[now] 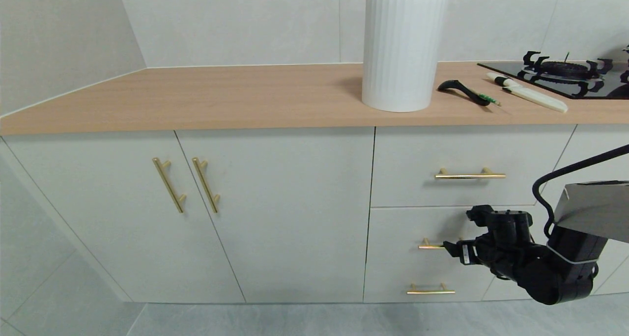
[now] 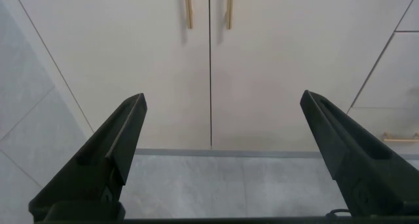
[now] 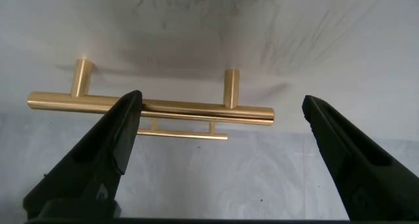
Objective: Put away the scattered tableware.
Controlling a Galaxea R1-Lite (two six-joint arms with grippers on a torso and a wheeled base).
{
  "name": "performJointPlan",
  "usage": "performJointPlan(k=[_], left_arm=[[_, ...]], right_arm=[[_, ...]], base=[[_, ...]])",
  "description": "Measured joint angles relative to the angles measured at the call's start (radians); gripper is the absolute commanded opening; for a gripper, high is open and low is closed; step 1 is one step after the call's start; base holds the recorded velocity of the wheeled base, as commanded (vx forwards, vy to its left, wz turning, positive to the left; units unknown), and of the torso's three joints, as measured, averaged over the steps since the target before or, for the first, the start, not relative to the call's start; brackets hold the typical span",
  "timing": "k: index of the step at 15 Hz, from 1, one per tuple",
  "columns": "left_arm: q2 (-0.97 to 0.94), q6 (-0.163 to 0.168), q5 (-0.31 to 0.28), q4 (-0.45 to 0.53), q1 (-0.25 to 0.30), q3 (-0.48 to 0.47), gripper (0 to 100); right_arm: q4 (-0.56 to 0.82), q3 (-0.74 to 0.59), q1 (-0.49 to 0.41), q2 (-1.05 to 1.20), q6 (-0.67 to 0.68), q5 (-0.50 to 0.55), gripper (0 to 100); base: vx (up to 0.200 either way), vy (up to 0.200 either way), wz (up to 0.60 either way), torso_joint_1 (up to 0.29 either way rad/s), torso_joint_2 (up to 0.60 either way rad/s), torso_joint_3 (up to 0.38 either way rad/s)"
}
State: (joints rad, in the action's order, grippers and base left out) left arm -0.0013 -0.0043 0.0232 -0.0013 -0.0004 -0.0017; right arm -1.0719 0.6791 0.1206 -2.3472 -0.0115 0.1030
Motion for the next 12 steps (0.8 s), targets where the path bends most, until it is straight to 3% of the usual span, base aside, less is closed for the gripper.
performJointPlan(k=[8,12], left_arm=[[0.000,0.000,0.000,0.000,-0.001,0.000,100],[0.000,0.000,0.000,0.000,0.000,0.000,100]], right_arm=[[0.076,-0.036,0.000,0.090,-0.008,-0.008,100],[0.015,-0.017,0.000,0.092,0.003,0.000,100]], base=[[0.000,0.000,0.00,0.000,0.00,0.000],[0.000,0.000,0.00,0.000,0.00,0.000]])
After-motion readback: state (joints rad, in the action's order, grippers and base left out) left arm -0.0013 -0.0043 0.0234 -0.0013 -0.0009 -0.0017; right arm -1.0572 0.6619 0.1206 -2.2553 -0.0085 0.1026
